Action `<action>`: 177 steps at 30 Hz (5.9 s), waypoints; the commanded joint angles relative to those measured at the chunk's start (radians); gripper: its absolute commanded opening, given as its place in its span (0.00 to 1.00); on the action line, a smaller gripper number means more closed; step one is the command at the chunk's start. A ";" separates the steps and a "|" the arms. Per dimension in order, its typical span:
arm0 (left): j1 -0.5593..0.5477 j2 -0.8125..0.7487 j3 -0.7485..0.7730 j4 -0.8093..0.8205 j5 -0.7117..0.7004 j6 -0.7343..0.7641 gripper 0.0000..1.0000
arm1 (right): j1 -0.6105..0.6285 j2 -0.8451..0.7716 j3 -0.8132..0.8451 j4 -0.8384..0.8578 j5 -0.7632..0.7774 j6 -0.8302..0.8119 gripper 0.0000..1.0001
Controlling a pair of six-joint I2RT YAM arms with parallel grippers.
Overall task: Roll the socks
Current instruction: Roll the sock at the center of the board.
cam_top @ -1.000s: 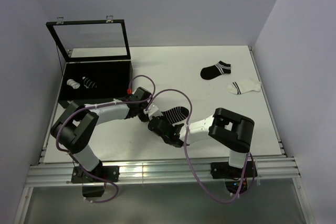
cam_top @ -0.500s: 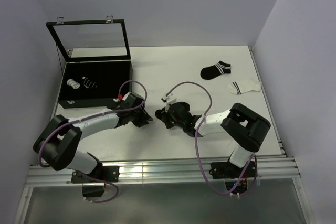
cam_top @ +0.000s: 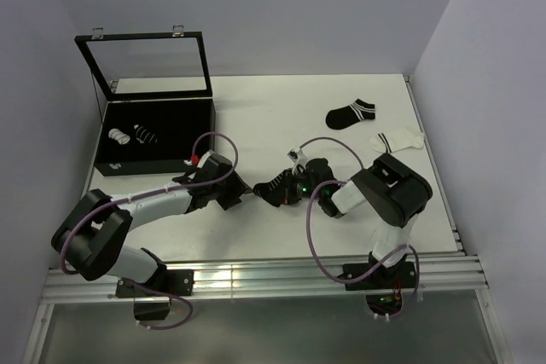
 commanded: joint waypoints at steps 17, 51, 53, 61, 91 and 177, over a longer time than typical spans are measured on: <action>-0.043 0.189 0.098 0.114 -0.001 0.096 0.50 | -0.123 0.218 -0.003 0.185 -0.211 0.236 0.00; -0.063 0.283 0.288 -0.222 -0.028 0.185 0.00 | 0.185 -0.345 0.119 -0.499 0.529 -0.282 0.35; -0.063 0.288 0.299 -0.235 -0.018 0.190 0.00 | 0.249 -0.342 0.119 -0.482 0.615 -0.331 0.37; -0.063 0.298 0.322 -0.258 -0.002 0.200 0.00 | 0.420 -0.244 0.147 -0.433 0.835 -0.454 0.38; -0.025 0.283 0.319 -0.266 0.047 0.240 0.00 | 0.540 0.020 0.260 -0.559 0.981 -0.442 0.00; -0.014 0.378 0.518 -0.490 -0.021 0.363 0.00 | 0.522 -0.208 0.181 -0.386 0.962 -0.500 0.45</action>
